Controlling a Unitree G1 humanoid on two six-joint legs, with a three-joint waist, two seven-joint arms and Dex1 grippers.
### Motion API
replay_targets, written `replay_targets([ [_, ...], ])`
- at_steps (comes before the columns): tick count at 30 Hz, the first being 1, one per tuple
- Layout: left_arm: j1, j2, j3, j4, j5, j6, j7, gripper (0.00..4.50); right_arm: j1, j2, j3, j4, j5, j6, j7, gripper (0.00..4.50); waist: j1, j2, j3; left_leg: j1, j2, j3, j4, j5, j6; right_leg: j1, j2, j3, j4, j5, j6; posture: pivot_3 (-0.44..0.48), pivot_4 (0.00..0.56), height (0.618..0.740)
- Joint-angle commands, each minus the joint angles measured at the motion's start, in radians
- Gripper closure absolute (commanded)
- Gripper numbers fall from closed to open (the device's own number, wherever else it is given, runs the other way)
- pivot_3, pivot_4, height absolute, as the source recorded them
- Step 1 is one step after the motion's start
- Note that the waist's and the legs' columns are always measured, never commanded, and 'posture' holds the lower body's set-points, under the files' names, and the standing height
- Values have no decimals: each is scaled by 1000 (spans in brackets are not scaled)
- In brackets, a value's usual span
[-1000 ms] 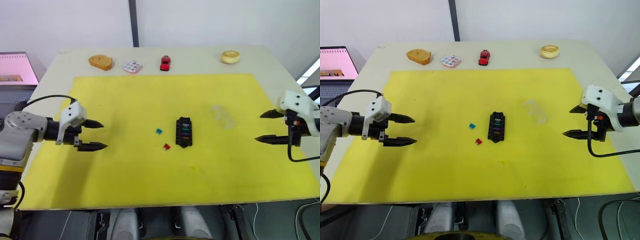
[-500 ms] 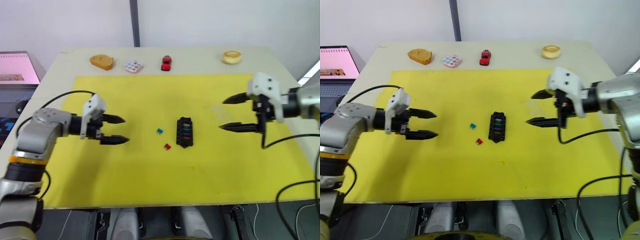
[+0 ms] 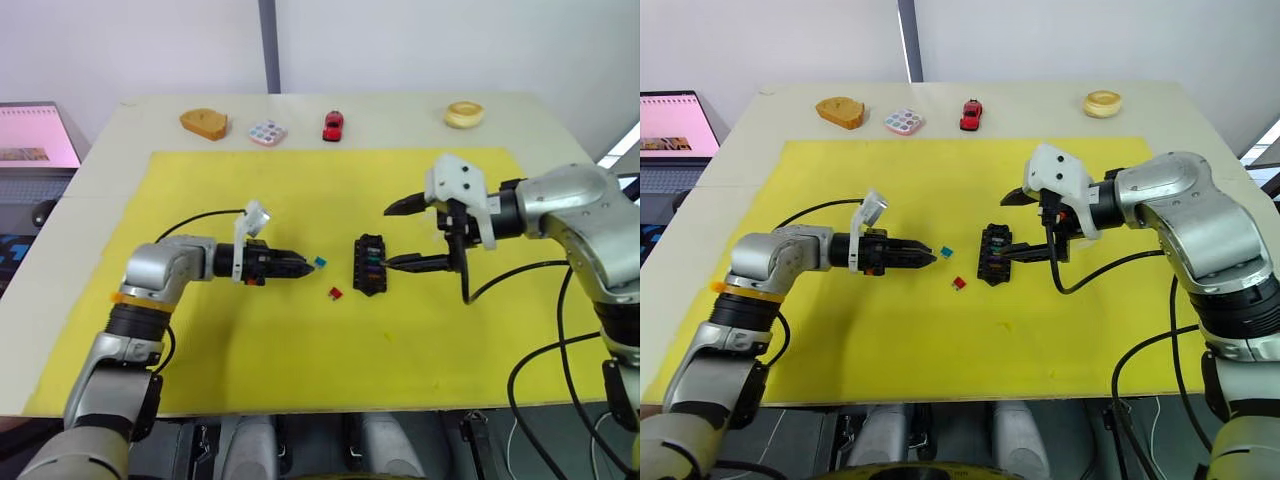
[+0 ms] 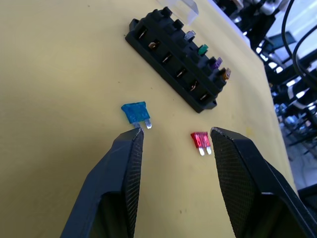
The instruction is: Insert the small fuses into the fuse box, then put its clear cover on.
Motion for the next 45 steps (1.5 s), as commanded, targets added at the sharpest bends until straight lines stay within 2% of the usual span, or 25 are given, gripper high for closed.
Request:
replay_targets([
  [1,-36,-22,19,55,-11,25,28,2389,-16,-4,-14,-36,8,1,-12,0,0,0,0,0,0,0,0,0,0,0,0,0,0,0,0,0,150,740],
  [9,-76,-57,32,192,-10,23,36,2389,-5,-11,-12,-42,6,0,-17,0,1,0,0,0,0,0,0,0,0,0,0,0,0,0,0,0,150,740],
  [15,-94,-86,-4,253,13,3,13,2389,-5,-12,-7,-39,2,-3,-21,0,3,0,0,0,-1,0,0,0,0,1,0,0,0,0,0,0,150,740],
  [34,-99,-132,-31,261,41,-2,-8,2389,2,-21,-4,-46,-2,5,-46,0,21,0,0,0,-1,-1,1,0,0,1,-1,0,0,0,0,0,150,740],
  [35,-100,-132,-30,265,43,-3,-6,2947,2,-21,-3,-45,-2,4,-46,0,22,0,0,0,-1,-1,1,0,0,1,-1,0,0,0,0,0,150,740],
  [38,-100,-128,-33,266,44,-2,-12,4225,1,-22,0,-43,-5,4,-47,0,21,0,0,0,-1,-1,1,0,0,1,-1,0,0,0,0,0,150,740],
  [45,-100,-130,-33,279,57,-12,-5,4225,2,-24,5,-39,-13,0,-45,0,22,0,0,0,-1,-2,1,0,0,1,-1,-1,0,0,0,0,150,740],
])
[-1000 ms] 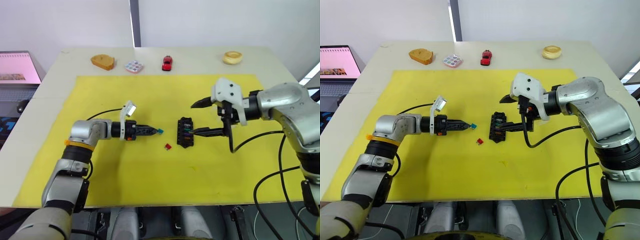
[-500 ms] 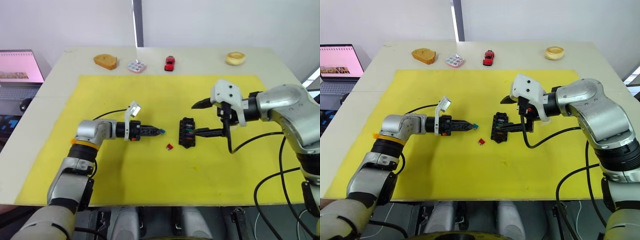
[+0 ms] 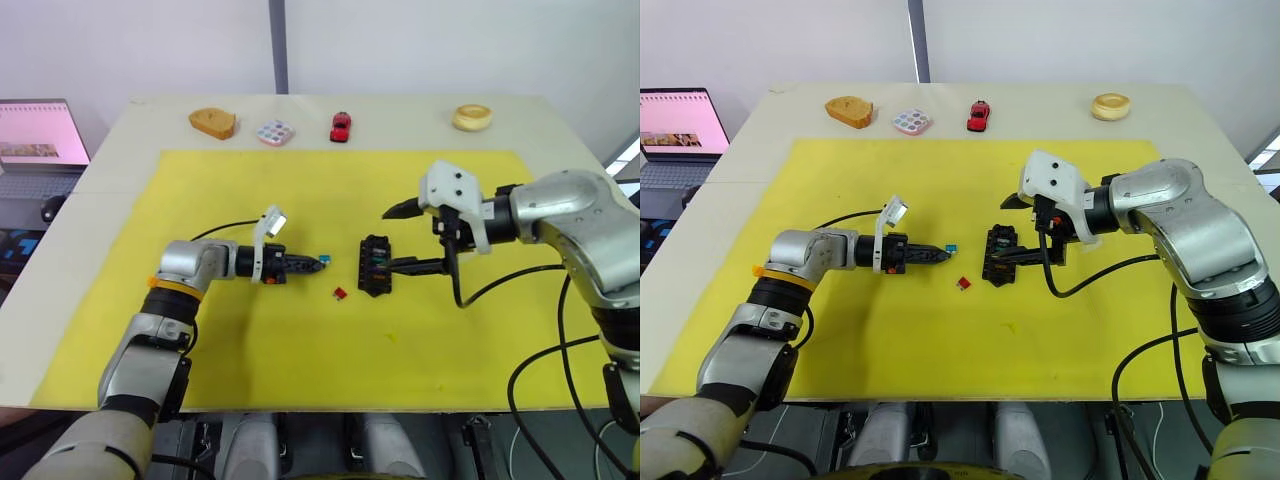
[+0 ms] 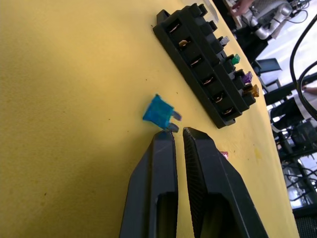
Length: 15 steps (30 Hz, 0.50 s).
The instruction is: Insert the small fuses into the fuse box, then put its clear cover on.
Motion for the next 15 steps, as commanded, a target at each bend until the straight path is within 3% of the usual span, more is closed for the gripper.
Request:
replay_targets([
  [1,2,-6,-14,8,13,-3,0,4225,-12,-17,-18,-22,-3,-9,-1,0,0,0,0,0,0,0,0,0,0,0,0,0,0,0,0,0,150,740],
  [9,-8,-17,14,33,8,11,25,4225,-15,-18,-15,-21,-8,-5,3,0,1,0,0,0,0,0,0,0,0,0,0,0,0,0,0,0,150,740],
  [15,12,29,7,22,4,56,11,4225,-18,-21,-11,-21,-10,-1,6,0,-3,0,0,0,0,-1,0,0,0,0,0,0,0,0,0,0,150,740],
])
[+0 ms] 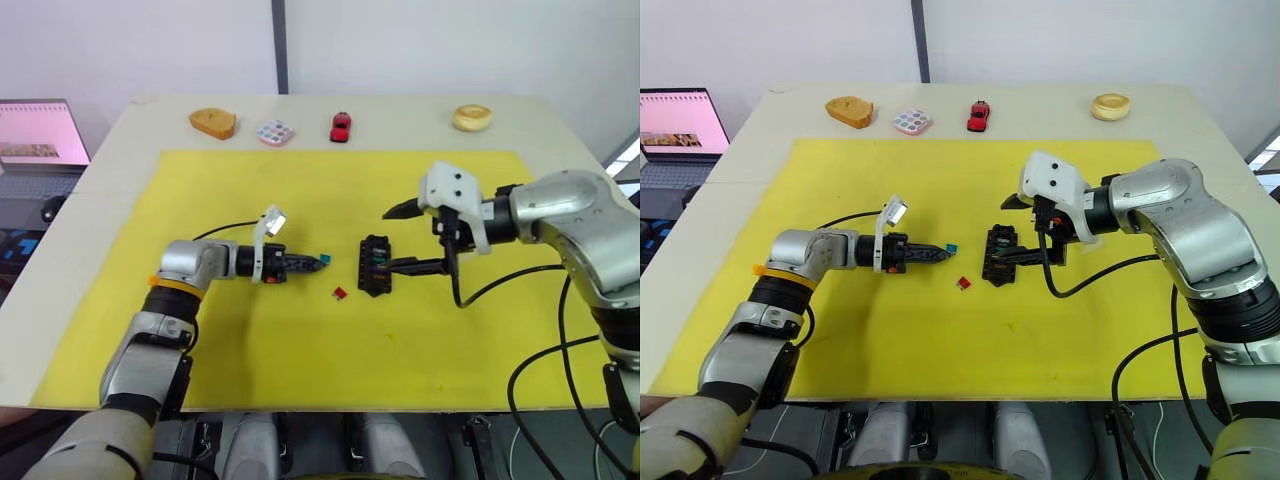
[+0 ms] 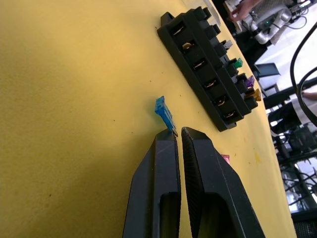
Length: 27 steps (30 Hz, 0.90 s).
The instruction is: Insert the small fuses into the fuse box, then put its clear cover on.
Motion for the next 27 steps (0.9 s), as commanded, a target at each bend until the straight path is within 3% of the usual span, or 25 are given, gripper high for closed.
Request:
replay_targets([
  [1,25,30,-1,1,6,33,2,4225,-18,-20,-14,-20,-2,-3,3,0,-3,0,0,0,0,0,0,0,0,0,0,0,0,0,0,0,150,740],
  [8,55,41,0,-26,-14,81,13,4225,-27,-15,-8,-9,-8,-6,5,0,-24,0,0,0,0,-1,-1,0,0,0,1,0,0,0,0,0,150,740],
  [17,31,-30,109,41,-45,126,137,4225,-31,-16,-6,-5,-15,-3,5,0,-20,1,0,1,0,-1,-1,0,0,1,0,0,0,0,0,0,150,740],
  [27,59,-33,70,4,-30,102,138,4372,-35,-16,-6,0,-21,-5,10,0,-20,1,-1,3,0,-1,-1,0,0,2,0,0,0,0,0,0,150,740],
])
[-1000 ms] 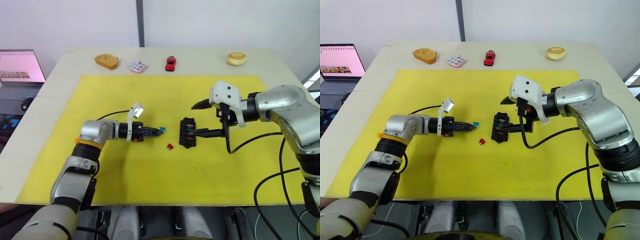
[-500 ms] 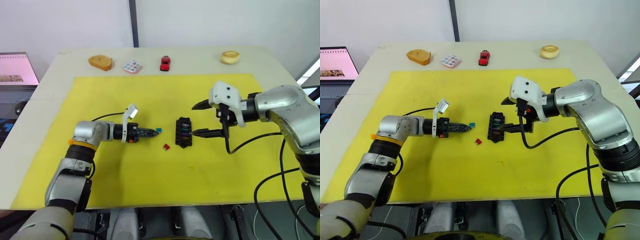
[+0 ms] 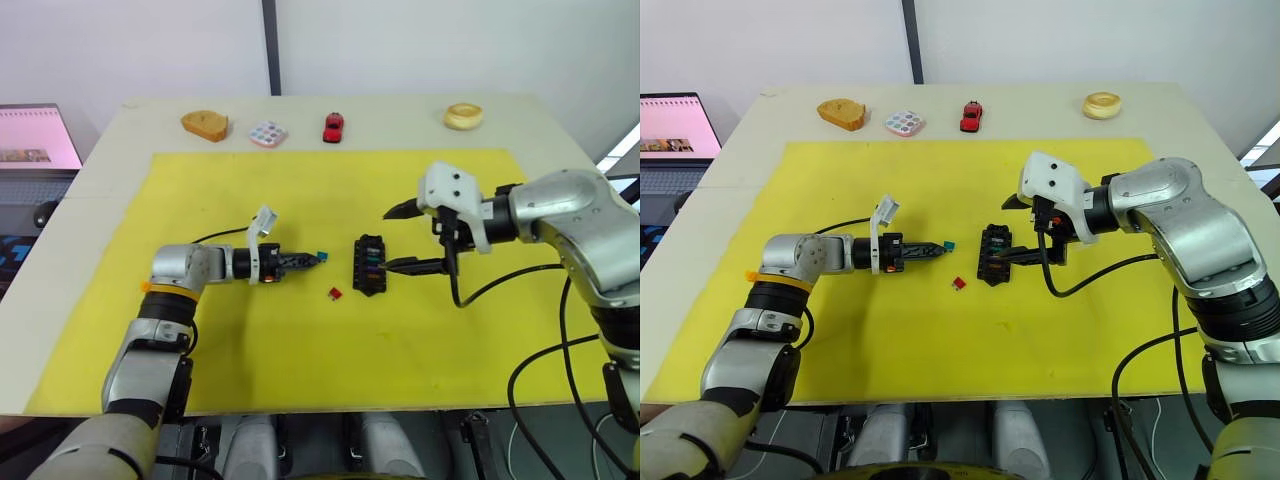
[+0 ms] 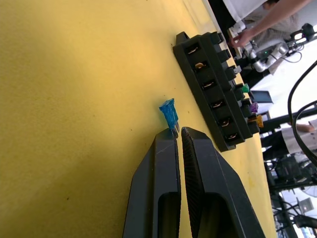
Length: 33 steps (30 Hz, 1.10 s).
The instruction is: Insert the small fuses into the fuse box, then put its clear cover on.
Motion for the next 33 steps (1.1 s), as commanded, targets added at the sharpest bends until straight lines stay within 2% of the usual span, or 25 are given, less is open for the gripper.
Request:
replay_targets([
  [1,27,-5,-27,23,25,4,23,4372,-29,-14,-13,-4,-3,-5,3,0,0,0,0,0,0,0,0,0,0,0,0,0,0,0,0,0,150,740],
  [9,26,5,-32,21,31,-18,16,4372,-27,-13,-14,-5,-4,-6,2,0,1,0,0,1,0,0,0,0,0,1,0,0,0,0,0,0,150,740],
  [16,49,32,-16,-80,4,-123,-64,4372,-28,-9,-15,-1,-2,-11,4,0,-1,0,0,1,0,0,0,0,0,0,0,0,0,0,0,0,150,740],
  [24,50,57,0,-129,-25,-147,-109,4372,-36,-5,-14,2,3,-9,10,0,-1,0,0,0,0,0,0,0,0,-1,0,0,0,0,0,0,150,740],
  [33,39,73,-27,-94,8,-112,-72,4372,-43,-7,-7,4,3,-8,16,0,-1,0,0,-1,0,0,0,0,0,-1,0,0,0,0,0,0,150,740],
])
